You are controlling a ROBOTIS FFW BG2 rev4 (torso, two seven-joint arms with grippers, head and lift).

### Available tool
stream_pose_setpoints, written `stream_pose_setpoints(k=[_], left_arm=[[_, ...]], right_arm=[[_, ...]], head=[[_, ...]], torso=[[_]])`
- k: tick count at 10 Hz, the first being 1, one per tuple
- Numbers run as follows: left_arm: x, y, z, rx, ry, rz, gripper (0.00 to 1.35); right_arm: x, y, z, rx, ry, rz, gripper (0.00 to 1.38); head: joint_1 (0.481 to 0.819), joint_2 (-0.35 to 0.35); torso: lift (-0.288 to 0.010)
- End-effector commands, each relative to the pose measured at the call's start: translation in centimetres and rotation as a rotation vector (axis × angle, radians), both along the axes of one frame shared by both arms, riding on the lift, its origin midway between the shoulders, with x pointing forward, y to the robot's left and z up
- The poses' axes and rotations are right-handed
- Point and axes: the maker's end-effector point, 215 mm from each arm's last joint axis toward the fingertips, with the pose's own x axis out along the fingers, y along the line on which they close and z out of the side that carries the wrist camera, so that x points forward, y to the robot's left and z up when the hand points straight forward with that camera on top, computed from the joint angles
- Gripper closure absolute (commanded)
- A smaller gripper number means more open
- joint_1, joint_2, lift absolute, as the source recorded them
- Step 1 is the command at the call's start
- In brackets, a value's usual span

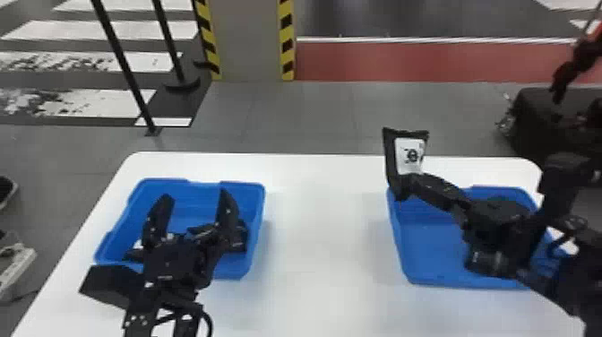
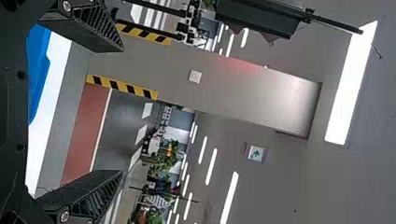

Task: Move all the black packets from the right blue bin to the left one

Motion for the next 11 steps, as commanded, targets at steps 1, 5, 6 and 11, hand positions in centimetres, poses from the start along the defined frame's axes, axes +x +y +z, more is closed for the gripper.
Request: stream_pose_setpoints(k=[1, 5, 6, 11], left_arm=[[0.4, -0.5, 0.0, -0.014, 0.005, -0.011, 0.09], [0.7, -1.2, 0.9, -0.046, -0.006, -0.039, 0.09], [1.1, -1.7, 1.3, -0.052, 0.001, -0.063, 0.09], [2.1, -4.3, 0.8, -0.115, 0.089, -0.196, 0.10]], right_arm=[[4.2, -0.7, -0.4, -0.021, -0.024, 0.062, 1.21], [3.8, 8.0, -2.1, 0.007, 0.021, 0.350, 1.21], [2.7, 11.0, -1.7, 0.029, 0.026, 0.432, 1.21], [-0.8, 18.2, 0.4, 0.057, 0.032, 0.660, 1.21]], head=[[0.695, 0.057], [0.695, 0.072], [0.695, 0.100], [0.695, 0.191]], torso=[[-0.110], [-0.110], [-0.110], [-0.110]])
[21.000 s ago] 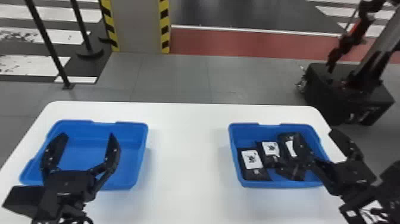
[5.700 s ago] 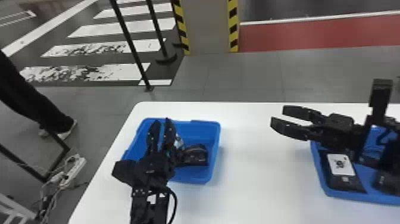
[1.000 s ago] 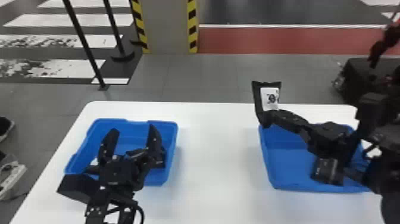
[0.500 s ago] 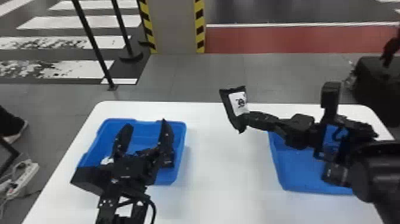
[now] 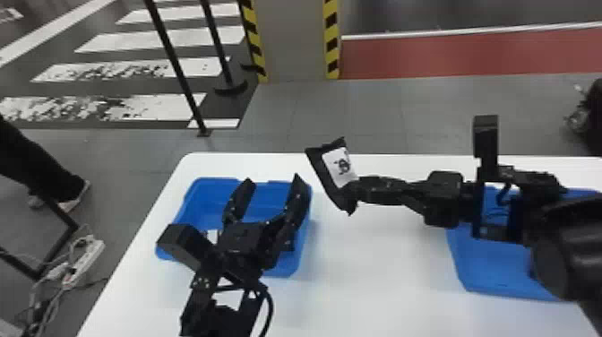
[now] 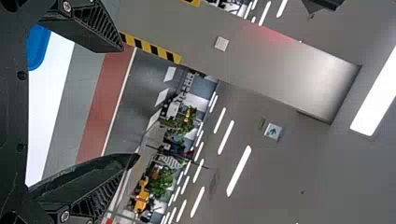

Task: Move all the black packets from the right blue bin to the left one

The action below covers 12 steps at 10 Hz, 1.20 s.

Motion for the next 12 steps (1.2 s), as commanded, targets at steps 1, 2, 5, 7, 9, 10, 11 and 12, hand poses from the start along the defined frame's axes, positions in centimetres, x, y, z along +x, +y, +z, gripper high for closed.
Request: stream_pose_setpoints(k=[1, 2, 5, 7, 9, 10, 11, 12], left_arm=[[0.4, -0.3, -0.8, -0.003, 0.044, -0.027, 0.10], [0.4, -0.1, -0.6, 0.003, 0.033, -0.024, 0.10], [0.3, 0.1, -0.4, -0.016, 0.031, -0.019, 0.09], [0.4, -1.5, -0.2, -0.083, 0.041, -0.081, 0.10], [0.4, -3.6, 0.9, -0.123, 0.042, -0.156, 0.10], [0.4, -4.5, 0.4, -0.121, 0.067, -0.186, 0.10], [0.3, -4.9, -0.1, -0.118, 0.084, -0.205, 0.10], [0.3, -5.0, -0.4, -0.116, 0.093, -0.207, 0.10]], right_arm=[[-0.8, 1.6, 1.0, 0.003, -0.006, 0.049, 1.21], [-1.1, 2.1, 1.2, 0.006, -0.005, 0.064, 1.21], [-1.7, 2.7, 0.4, 0.009, 0.028, 0.084, 1.21], [-1.9, 3.0, -0.8, 0.009, 0.062, 0.092, 1.21], [-1.5, 2.6, -0.3, 0.003, 0.050, 0.090, 1.21], [-1.1, 2.6, 0.2, 0.001, 0.038, 0.090, 1.21], [-1.0, 2.8, 0.3, -0.004, 0.035, 0.092, 1.21], [-1.1, 3.2, 0.0, -0.004, 0.045, 0.102, 1.21]], head=[[0.695, 0.202], [0.695, 0.213], [0.695, 0.232], [0.695, 0.240], [0.695, 0.219], [0.695, 0.205], [0.695, 0.199], [0.695, 0.188]], torso=[[-0.110], [-0.110], [-0.110], [-0.110], [-0.110], [-0.110], [-0.110], [-0.110]])
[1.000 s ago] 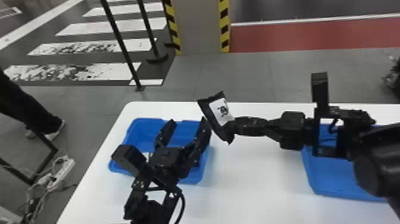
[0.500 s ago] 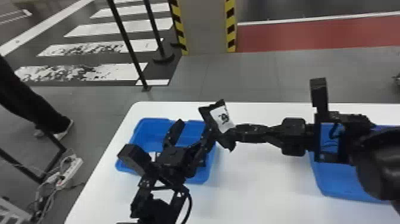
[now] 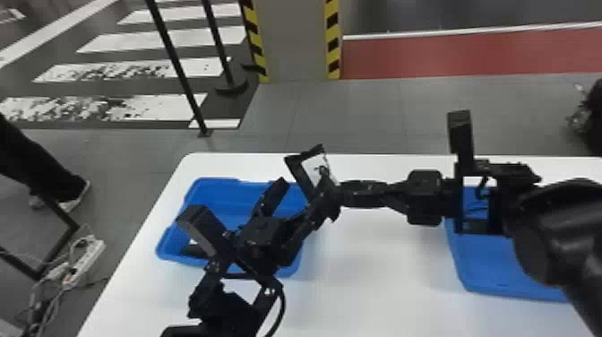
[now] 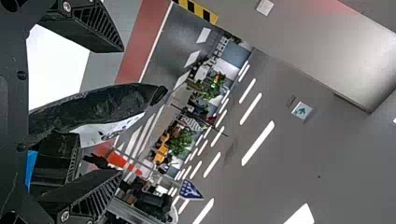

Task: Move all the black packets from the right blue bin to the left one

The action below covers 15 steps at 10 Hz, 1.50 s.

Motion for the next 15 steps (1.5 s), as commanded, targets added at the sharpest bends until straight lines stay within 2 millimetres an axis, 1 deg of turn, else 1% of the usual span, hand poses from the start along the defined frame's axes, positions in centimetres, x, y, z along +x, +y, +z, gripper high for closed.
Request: stream_pose_setpoints(k=[1, 3, 4, 5, 6, 7, 11, 12, 13, 14, 15], left_arm=[[0.0, 0.1, -0.3, 0.003, 0.010, -0.001, 0.10], [0.3, 0.0, 0.0, 0.010, 0.004, -0.002, 0.10], [0.4, -0.2, -0.2, 0.026, 0.011, -0.009, 0.34], [0.5, -0.3, -0.2, 0.030, 0.014, -0.009, 1.02], [0.2, 0.3, -0.7, 0.085, 0.060, -0.016, 1.21], [0.3, 1.0, -0.8, 0.159, 0.078, -0.012, 1.22], [-0.1, 0.1, -0.7, 0.112, 0.081, -0.048, 1.22], [0.0, 0.4, -0.4, 0.114, 0.070, -0.039, 1.22], [0.1, 1.4, 0.0, 0.121, 0.054, -0.015, 1.22], [0.3, 3.2, 0.4, 0.153, 0.034, 0.035, 1.22], [1.0, 6.0, 0.6, 0.240, 0.010, 0.120, 1.22]], right_arm=[[-0.7, 1.2, -0.6, 0.001, 0.021, 0.028, 1.21], [-2.0, 2.8, -1.3, 0.017, 0.054, 0.061, 1.21], [-2.3, 3.3, -1.3, 0.021, 0.057, 0.072, 1.21], [-2.4, 3.3, -1.2, 0.025, 0.058, 0.072, 1.21], [-2.2, 3.2, -1.0, 0.026, 0.054, 0.071, 1.21], [-1.9, 3.1, -0.5, 0.031, 0.043, 0.070, 1.21], [0.2, 2.8, 0.9, 0.056, 0.001, 0.048, 1.21], [0.8, 2.3, 1.3, 0.079, -0.019, 0.031, 1.07], [1.4, 1.4, 1.7, 0.108, -0.026, 0.006, 0.53], [1.9, -0.1, 2.1, 0.139, -0.043, -0.035, 0.09], [2.2, -2.4, 2.1, 0.150, -0.052, -0.094, 0.05]], head=[[0.695, 0.186], [0.695, 0.204], [0.695, 0.210], [0.695, 0.220], [0.695, 0.224], [0.695, 0.226], [0.695, 0.228], [0.695, 0.222], [0.695, 0.219], [0.695, 0.216], [0.695, 0.215]], torso=[[-0.110], [-0.110], [-0.110], [-0.110], [-0.110], [-0.110], [-0.110], [-0.110], [-0.110], [-0.110], [-0.110]])
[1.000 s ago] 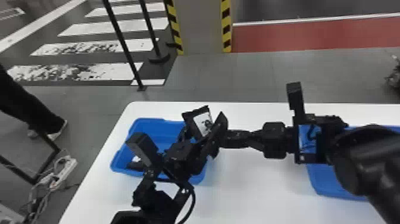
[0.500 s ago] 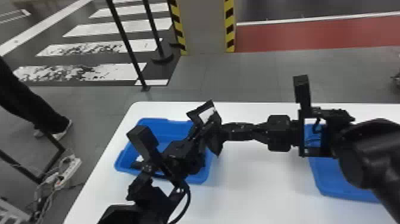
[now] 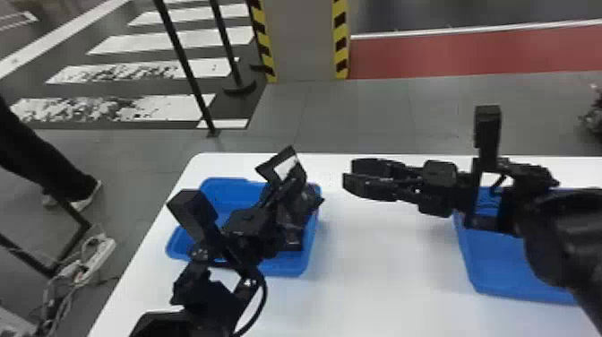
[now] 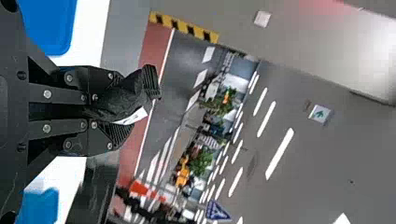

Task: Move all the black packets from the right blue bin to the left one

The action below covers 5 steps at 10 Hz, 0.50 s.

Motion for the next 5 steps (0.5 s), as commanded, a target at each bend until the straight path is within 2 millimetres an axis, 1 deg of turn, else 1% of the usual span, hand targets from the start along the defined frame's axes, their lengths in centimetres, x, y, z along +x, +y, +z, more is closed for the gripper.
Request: stream_pose_setpoints(k=[1, 2, 3, 4, 5], left_arm=[[1.4, 3.6, 0.1, 0.121, -0.064, 0.111, 1.22], [2.1, 4.8, -0.5, 0.155, -0.098, 0.155, 1.22], [2.3, 5.8, -1.1, 0.210, -0.091, 0.191, 1.22], [2.1, 6.9, -0.4, 0.262, -0.140, 0.247, 1.19], [2.1, 7.3, 0.0, 0.258, -0.189, 0.275, 0.85]], right_arm=[[0.7, -4.0, -0.8, 0.020, 0.015, -0.105, 0.16], [0.9, -6.2, -1.3, 0.021, 0.019, -0.166, 0.22], [1.1, -7.9, -0.9, 0.018, 0.003, -0.200, 0.24], [1.5, -9.3, -0.7, -0.004, -0.010, -0.227, 0.24], [1.8, -11.3, -0.9, -0.063, -0.024, -0.279, 0.24]], head=[[0.695, 0.220], [0.695, 0.221], [0.695, 0.212], [0.695, 0.201], [0.695, 0.198]], torso=[[-0.110], [-0.110], [-0.110], [-0.110], [-0.110]])
